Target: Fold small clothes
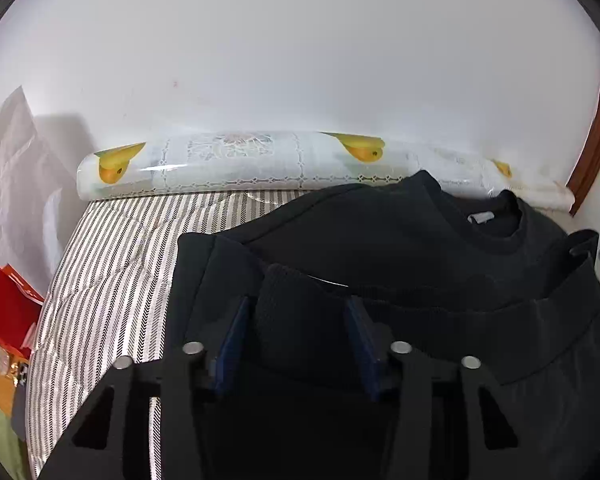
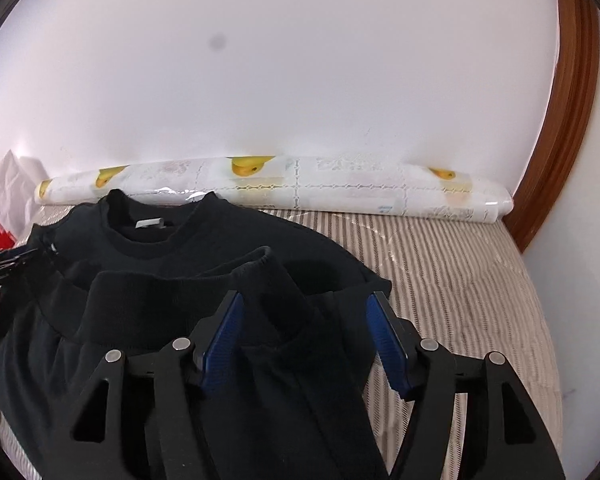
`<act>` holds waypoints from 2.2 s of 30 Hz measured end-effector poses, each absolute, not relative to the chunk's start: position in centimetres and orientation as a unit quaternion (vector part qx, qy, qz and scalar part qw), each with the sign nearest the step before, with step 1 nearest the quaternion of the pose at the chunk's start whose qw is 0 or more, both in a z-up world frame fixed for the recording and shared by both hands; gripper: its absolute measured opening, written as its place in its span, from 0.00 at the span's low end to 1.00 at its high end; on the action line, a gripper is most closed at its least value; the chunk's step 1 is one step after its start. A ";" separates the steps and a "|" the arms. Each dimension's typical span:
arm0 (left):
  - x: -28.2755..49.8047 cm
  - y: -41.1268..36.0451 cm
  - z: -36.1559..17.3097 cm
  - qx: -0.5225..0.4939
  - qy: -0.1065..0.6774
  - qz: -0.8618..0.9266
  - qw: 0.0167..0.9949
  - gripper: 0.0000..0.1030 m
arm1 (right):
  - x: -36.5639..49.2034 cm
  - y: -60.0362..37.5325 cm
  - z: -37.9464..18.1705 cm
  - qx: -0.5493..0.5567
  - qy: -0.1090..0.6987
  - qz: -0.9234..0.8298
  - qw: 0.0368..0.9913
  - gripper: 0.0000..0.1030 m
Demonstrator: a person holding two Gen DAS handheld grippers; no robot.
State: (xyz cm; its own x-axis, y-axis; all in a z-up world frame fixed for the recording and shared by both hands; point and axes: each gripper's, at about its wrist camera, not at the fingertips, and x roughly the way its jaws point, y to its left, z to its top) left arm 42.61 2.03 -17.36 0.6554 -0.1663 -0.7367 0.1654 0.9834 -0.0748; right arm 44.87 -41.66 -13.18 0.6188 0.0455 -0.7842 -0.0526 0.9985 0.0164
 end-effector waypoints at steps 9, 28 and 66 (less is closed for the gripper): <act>42.4 3.7 -17.0 -0.054 0.391 -0.114 0.912 0.06 | 48.2 -37.5 -16.9 -0.041 0.456 0.051 0.887 0.08; 44.1 5.9 -16.9 -0.076 0.379 -0.072 0.920 0.07 | 51.6 -42.4 -18.7 0.038 0.464 -0.007 0.885 0.08; 44.6 4.8 -17.7 -0.028 0.406 -0.024 0.913 0.69 | 47.8 -41.2 -13.9 0.008 0.463 -0.041 0.886 0.39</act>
